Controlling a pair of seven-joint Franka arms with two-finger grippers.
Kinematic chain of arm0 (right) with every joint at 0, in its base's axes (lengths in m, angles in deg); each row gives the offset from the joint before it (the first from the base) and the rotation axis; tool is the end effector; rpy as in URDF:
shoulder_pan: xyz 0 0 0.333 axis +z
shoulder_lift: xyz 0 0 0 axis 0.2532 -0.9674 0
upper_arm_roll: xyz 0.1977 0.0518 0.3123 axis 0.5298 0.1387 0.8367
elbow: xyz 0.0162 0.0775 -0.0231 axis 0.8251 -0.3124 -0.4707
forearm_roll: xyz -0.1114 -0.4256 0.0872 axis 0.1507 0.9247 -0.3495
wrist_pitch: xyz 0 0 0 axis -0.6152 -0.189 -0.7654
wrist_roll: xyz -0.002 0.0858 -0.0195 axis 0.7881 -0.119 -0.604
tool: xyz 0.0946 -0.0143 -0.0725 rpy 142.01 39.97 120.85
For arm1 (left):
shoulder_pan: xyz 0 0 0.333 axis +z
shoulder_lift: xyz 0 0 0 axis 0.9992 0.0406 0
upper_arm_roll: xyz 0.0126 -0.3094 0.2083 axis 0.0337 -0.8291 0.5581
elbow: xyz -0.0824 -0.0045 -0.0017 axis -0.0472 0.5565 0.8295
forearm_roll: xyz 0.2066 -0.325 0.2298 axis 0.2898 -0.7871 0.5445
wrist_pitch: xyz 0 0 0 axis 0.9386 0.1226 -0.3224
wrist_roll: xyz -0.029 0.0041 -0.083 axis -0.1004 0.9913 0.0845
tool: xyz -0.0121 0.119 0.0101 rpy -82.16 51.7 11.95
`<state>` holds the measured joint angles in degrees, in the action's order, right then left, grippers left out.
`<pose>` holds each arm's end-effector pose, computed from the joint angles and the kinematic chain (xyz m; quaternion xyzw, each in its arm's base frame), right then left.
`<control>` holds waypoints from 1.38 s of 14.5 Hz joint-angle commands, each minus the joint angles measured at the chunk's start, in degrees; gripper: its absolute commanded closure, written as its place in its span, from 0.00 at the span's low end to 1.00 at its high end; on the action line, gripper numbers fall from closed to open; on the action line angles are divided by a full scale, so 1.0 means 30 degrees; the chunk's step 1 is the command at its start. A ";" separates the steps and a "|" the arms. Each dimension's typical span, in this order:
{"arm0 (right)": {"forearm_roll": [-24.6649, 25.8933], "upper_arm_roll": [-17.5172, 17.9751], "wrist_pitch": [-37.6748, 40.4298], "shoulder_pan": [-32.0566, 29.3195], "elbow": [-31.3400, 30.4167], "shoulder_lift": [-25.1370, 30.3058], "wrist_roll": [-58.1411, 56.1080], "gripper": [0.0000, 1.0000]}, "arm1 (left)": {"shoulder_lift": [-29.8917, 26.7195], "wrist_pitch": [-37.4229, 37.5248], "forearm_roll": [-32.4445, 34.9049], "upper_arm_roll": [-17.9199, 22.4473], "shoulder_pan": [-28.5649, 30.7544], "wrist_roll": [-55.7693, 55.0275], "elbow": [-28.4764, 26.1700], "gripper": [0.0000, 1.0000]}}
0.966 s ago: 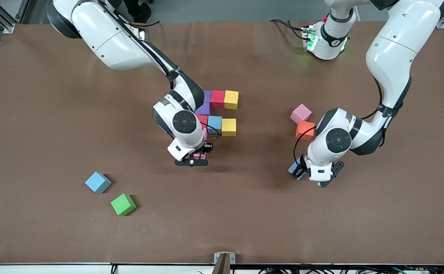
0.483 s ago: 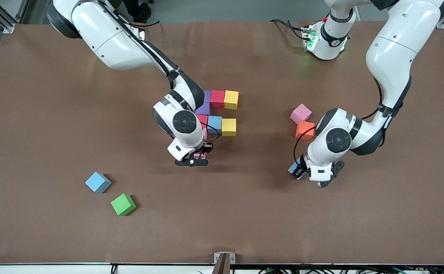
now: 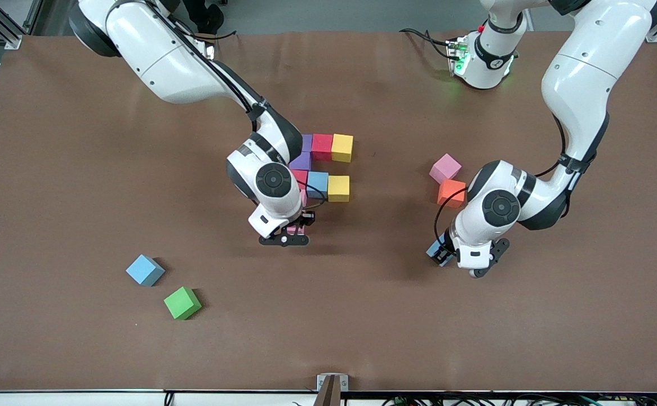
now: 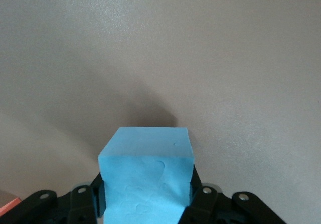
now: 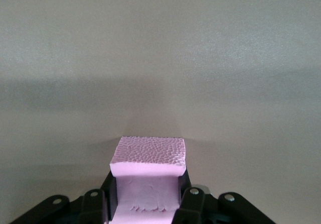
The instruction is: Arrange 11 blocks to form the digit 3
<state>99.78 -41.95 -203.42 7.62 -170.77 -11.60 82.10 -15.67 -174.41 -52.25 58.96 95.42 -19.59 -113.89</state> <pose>0.6437 0.4643 0.2103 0.9998 -0.0045 -0.0150 0.0089 0.7072 -0.2305 0.2106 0.9262 0.3764 -0.0023 0.0198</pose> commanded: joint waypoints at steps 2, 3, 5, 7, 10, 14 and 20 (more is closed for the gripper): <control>0.0149 0.0001 0.0058 0.0042 -0.1053 0.0638 0.0462 0.39 | 0.0390 0.0105 0.0637 -0.0023 -0.0034 -0.0337 0.0407 0.59; 0.0149 0.0001 0.0059 0.0042 -0.1053 0.0609 0.0432 0.10 | 0.0390 0.0105 0.0637 -0.0023 -0.0034 -0.0337 0.0407 0.59; 0.0179 0.0001 0.0029 0.0042 -0.0994 0.0579 0.0403 0.00 | 0.0419 0.0105 0.0637 -0.0023 -0.0034 -0.0337 0.0407 0.59; 0.0179 0.0001 0.0029 0.0042 -0.0994 0.0579 0.0344 0.00 | 0.0419 0.0105 0.0637 -0.0023 -0.0034 -0.0337 0.0407 0.59; 0.0208 0.0001 0.0029 0.0159 -0.0965 0.0579 0.0315 0.00 | 0.0419 0.0105 0.0637 -0.0023 -0.0034 -0.0308 0.0407 0.59; 0.0354 0.0001 0.0029 0.0130 -0.0936 0.0608 0.0111 0.00 | 0.0243 0.0310 0.0608 -0.0052 -0.0063 -0.0454 0.0494 0.59; 0.0355 0.0001 0.0205 0.0042 -0.0848 0.0696 -0.0769 0.00 | 0.0448 0.1394 0.0256 -0.0052 -0.1584 -0.5072 0.1724 0.56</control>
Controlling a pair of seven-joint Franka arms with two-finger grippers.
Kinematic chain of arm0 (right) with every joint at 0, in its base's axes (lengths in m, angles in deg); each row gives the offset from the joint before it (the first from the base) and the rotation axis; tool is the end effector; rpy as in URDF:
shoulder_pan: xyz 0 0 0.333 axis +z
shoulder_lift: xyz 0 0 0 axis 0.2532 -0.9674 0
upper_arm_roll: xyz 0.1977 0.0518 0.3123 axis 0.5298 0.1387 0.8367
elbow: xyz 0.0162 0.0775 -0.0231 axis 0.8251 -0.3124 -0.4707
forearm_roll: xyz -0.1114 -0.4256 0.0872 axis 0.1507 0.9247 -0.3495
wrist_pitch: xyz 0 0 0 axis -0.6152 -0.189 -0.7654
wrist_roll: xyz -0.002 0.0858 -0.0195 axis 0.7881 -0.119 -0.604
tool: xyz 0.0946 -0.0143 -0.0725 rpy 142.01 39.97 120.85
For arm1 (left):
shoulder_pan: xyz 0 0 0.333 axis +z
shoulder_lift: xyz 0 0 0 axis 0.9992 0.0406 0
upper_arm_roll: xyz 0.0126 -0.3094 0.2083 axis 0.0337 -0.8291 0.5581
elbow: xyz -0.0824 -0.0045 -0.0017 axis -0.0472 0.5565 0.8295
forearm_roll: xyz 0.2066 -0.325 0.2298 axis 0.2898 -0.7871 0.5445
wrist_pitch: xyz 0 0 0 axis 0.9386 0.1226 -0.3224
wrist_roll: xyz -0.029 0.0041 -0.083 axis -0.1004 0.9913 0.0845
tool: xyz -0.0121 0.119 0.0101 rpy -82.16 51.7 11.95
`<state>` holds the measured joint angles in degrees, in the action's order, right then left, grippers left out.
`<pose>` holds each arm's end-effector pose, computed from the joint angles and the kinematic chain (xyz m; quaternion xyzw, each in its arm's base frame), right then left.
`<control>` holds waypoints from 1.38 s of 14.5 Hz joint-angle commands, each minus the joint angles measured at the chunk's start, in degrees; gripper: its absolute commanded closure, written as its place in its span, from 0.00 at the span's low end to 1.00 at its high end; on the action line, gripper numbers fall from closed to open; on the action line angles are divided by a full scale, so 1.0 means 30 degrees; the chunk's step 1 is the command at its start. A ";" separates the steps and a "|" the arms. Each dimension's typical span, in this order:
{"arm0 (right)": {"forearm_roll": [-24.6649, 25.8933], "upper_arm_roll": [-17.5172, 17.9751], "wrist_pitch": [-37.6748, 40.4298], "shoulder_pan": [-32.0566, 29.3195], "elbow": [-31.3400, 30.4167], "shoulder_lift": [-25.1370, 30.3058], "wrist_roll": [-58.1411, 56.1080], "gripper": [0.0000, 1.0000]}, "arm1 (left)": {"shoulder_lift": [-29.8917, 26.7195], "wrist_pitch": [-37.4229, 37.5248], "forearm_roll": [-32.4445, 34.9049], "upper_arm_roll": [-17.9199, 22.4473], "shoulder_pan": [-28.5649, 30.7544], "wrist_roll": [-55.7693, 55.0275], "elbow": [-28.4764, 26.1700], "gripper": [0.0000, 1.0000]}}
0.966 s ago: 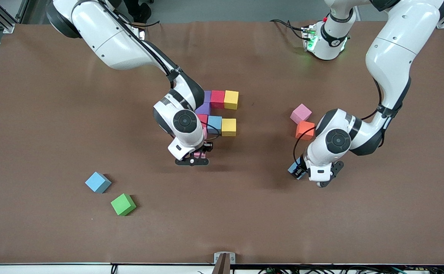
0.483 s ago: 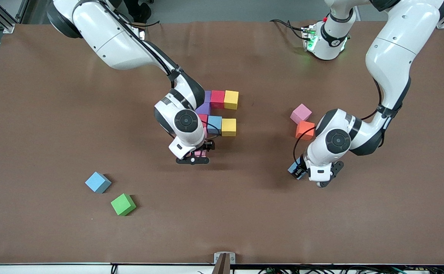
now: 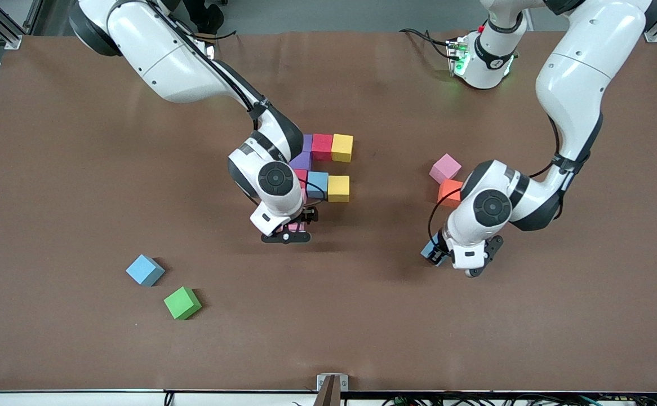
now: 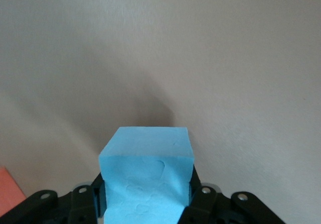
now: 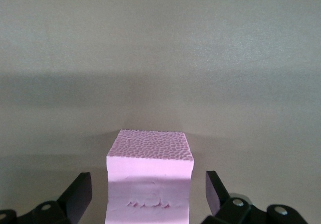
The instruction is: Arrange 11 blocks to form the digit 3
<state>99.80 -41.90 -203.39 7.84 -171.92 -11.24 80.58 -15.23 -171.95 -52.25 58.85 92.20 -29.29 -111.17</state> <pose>0.6355 0.4652 0.2059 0.9996 0.0132 -0.0205 0.0131 0.7065 -0.2672 0.2226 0.9008 0.4340 -0.0027 0.0156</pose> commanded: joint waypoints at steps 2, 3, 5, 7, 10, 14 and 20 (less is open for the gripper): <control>0.0348 -0.0016 0.0223 -0.0063 -0.0467 0.0607 -0.0290 0.00 | 0.0652 0.0574 0.0228 -0.0017 -0.1008 -0.4388 0.1461 0.56; 0.0348 -0.0045 0.0223 -0.0063 -0.0467 0.0607 -0.0290 0.00 | 0.0886 0.0574 0.0256 -0.0017 -0.1184 -0.5502 0.1725 0.56; 0.0348 -0.0045 0.0223 -0.0092 -0.0496 0.0607 -0.0290 0.00 | 0.1355 0.0632 0.0256 -0.0017 -0.1885 -0.7525 0.2194 0.56; 0.0348 -0.0045 0.0368 -0.0121 -0.0467 0.0607 -0.0232 0.00 | 0.1648 0.1740 0.0286 0.0070 -0.2559 -0.9110 0.2606 0.56; 0.0377 -0.0074 0.0778 -0.0092 -0.0496 0.0607 -0.0086 0.00 | 0.1972 0.1921 0.0199 0.0129 -0.3031 -1.0548 0.3251 0.56; 0.0377 -0.0104 0.0809 -0.0092 -0.0496 0.0607 -0.0027 0.00 | 0.2060 0.1921 0.0081 0.0129 -0.3587 -1.2421 0.3661 0.56; 0.0377 -0.0133 0.0838 -0.0063 -0.0496 0.0812 0.0003 0.00 | 0.2732 0.1921 0.0081 0.1005 -0.5634 -1.4886 0.5182 0.56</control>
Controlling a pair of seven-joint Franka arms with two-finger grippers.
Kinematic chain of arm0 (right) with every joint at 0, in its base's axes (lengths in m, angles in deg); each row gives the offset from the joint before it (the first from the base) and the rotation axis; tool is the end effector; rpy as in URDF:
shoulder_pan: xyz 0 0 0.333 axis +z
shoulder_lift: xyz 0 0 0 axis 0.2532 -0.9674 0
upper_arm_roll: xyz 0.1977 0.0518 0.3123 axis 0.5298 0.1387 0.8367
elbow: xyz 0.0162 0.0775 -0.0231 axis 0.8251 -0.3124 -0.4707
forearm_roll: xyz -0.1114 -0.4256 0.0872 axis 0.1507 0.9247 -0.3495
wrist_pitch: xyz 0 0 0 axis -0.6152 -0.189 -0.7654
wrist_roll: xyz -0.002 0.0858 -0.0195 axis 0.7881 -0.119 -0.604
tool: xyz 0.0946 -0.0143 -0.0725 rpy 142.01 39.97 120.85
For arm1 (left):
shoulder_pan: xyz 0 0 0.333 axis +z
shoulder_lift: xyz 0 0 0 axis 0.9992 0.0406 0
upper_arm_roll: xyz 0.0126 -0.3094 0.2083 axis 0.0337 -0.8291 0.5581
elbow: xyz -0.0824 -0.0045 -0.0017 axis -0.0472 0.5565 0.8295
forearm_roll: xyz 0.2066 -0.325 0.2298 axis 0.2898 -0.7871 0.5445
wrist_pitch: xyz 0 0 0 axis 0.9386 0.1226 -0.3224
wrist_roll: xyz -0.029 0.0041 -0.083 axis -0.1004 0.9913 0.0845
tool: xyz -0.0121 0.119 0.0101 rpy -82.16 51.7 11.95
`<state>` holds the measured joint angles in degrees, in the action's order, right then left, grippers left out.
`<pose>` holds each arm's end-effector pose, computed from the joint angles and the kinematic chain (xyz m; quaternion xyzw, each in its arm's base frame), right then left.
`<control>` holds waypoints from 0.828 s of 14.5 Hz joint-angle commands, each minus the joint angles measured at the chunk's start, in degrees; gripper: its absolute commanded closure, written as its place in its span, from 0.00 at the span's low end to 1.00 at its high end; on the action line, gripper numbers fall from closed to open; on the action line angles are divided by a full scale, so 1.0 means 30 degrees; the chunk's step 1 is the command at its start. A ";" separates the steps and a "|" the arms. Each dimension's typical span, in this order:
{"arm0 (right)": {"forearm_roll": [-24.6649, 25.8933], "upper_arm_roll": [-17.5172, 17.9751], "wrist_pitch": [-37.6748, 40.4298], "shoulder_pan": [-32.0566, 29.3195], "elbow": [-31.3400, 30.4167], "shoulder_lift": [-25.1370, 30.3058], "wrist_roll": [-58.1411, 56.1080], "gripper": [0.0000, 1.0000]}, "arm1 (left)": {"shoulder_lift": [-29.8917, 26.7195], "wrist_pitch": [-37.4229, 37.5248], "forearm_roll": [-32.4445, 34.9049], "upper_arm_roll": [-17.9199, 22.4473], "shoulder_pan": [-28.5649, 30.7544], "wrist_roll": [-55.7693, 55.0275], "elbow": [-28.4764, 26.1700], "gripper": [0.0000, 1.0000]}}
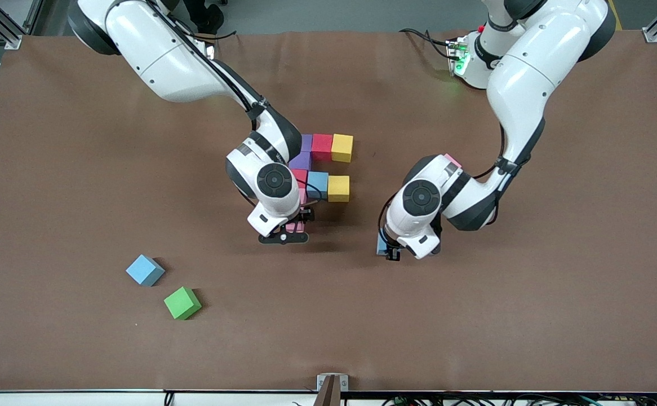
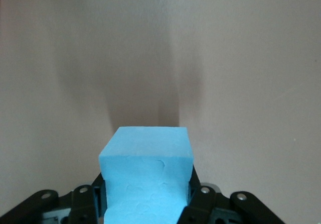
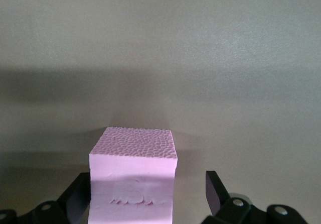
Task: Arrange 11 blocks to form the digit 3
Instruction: 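Lower the blue cube into the row with the left gripper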
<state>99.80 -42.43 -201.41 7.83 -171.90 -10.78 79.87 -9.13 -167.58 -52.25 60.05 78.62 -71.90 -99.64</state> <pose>0.6369 0.4575 0.2082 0.9991 0.0158 -0.0281 0.0262 0.6887 -0.4138 0.2252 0.7363 0.6763 -0.0104 0.0195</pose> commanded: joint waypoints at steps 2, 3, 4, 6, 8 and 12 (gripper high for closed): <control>0.0464 0.0014 0.0501 -0.0027 -0.0503 0.0718 0.0209 0.00 | 0.1137 0.0465 0.0082 0.0812 -0.1873 -0.1091 0.2041 0.56; 0.0465 0.0014 0.0502 -0.0056 -0.0503 0.0747 0.0209 0.00 | 0.1430 0.0465 0.0082 0.0812 -0.2079 -0.1238 0.2450 0.56; 0.0465 0.0014 0.0502 -0.0057 -0.0503 0.0748 0.0238 0.00 | 0.1723 0.0436 0.0082 0.0812 -0.2342 -0.1269 0.2802 0.56; 0.0494 -0.0015 0.0531 -0.0027 -0.0503 0.0748 0.0238 0.00 | 0.1988 0.0407 0.0053 0.0812 -0.2811 -0.1298 0.3215 0.56; 0.0610 -0.0044 0.0531 -0.0027 -0.0532 0.0748 0.0209 0.00 | 0.2077 0.0261 0.0052 0.0812 -0.3105 -0.2055 0.3391 0.56; 0.0963 -0.0015 0.0766 -0.0057 -0.0532 0.0719 0.0267 0.00 | 0.2515 0.0026 0.0052 0.0812 -0.3750 -0.2498 0.3947 0.56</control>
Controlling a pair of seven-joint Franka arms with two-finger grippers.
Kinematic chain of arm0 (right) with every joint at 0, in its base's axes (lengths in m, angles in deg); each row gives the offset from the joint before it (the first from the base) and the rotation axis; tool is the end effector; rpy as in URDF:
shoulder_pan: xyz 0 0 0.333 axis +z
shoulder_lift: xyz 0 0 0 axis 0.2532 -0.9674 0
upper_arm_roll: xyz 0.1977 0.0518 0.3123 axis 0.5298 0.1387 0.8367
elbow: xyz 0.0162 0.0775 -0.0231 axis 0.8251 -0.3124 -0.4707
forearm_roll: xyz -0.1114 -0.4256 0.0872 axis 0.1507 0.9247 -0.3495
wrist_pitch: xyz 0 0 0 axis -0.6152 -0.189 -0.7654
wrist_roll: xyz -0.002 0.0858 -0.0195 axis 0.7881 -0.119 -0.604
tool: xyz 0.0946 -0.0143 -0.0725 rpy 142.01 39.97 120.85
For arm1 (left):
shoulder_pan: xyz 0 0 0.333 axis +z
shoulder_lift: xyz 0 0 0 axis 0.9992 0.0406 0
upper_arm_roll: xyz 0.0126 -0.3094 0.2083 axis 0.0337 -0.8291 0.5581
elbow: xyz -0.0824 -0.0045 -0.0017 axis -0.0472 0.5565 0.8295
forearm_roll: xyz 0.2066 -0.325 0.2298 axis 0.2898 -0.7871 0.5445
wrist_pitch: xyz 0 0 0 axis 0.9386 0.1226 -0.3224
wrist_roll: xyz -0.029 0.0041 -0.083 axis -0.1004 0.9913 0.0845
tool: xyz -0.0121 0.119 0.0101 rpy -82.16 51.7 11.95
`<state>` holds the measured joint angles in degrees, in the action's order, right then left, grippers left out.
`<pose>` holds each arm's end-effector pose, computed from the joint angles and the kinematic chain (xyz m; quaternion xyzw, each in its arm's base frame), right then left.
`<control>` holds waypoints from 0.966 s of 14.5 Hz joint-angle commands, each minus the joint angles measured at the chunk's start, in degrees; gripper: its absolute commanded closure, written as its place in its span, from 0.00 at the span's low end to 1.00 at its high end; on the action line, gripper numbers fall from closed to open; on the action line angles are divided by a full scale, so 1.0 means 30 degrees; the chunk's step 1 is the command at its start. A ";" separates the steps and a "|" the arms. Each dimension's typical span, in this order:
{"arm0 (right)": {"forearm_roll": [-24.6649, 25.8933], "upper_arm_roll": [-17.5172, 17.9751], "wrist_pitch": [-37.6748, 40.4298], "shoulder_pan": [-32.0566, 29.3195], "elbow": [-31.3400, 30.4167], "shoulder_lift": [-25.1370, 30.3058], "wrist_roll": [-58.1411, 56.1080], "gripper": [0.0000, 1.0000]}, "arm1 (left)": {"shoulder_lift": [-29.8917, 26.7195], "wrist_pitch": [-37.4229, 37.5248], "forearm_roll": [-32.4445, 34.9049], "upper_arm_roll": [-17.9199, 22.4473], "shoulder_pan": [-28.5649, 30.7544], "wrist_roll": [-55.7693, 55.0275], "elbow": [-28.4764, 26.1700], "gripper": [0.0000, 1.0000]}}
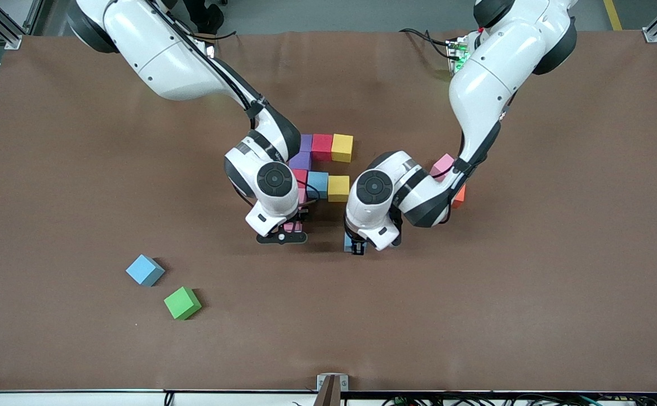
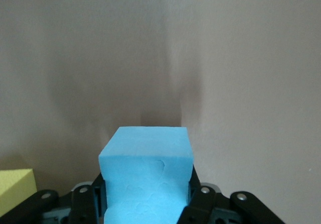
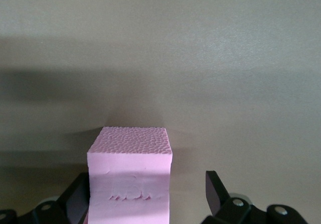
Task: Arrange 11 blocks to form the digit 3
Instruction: 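Lower the blue cube into the row with the left gripper, then hold the blue cube and pink cube in place with both grippers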
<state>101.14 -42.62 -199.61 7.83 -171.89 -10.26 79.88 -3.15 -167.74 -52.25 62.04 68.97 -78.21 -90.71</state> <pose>0.6372 0.4524 0.2124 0.9984 0.0211 -0.0283 0.0433 0.6663 -0.5105 0.2095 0.7295 0.6827 -0.0123 0.0393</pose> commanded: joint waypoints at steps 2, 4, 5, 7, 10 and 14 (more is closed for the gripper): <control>0.0489 0.0078 0.0165 -0.0027 -0.0476 0.0574 0.0470 0.00 | 0.0552 -0.0183 0.0053 0.0150 -0.0680 -0.0425 0.0945 0.56; 0.0459 0.0107 0.0078 0.0031 -0.0417 0.0545 0.0997 0.00 | 0.0611 -0.0185 0.0053 0.0150 -0.0652 -0.0396 0.0857 0.56; 0.0430 0.0108 -0.0010 0.0031 -0.0446 0.0516 0.1231 0.00 | 0.0611 -0.0185 0.0082 0.0179 -0.0651 -0.0396 0.0856 0.56; 0.0284 0.0137 -0.0127 0.0031 -0.0446 0.0486 0.1292 0.00 | 0.0611 -0.0214 0.0082 0.0179 -0.0593 -0.0366 0.0827 0.56; 0.0225 0.0166 -0.0478 0.0060 -0.0446 0.0428 0.1730 0.00 | 0.0582 -0.0185 0.0141 0.0179 -0.0535 -0.0337 0.0769 0.56; 0.0225 0.0166 -0.0567 0.0119 -0.0446 0.0340 0.1849 0.00 | 0.0582 -0.0185 0.0228 0.0208 -0.0505 -0.0308 0.0739 0.56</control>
<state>101.19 -42.10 -200.65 7.88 -171.87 -10.24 83.87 -2.01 -168.33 -52.25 62.57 67.76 -78.63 -89.75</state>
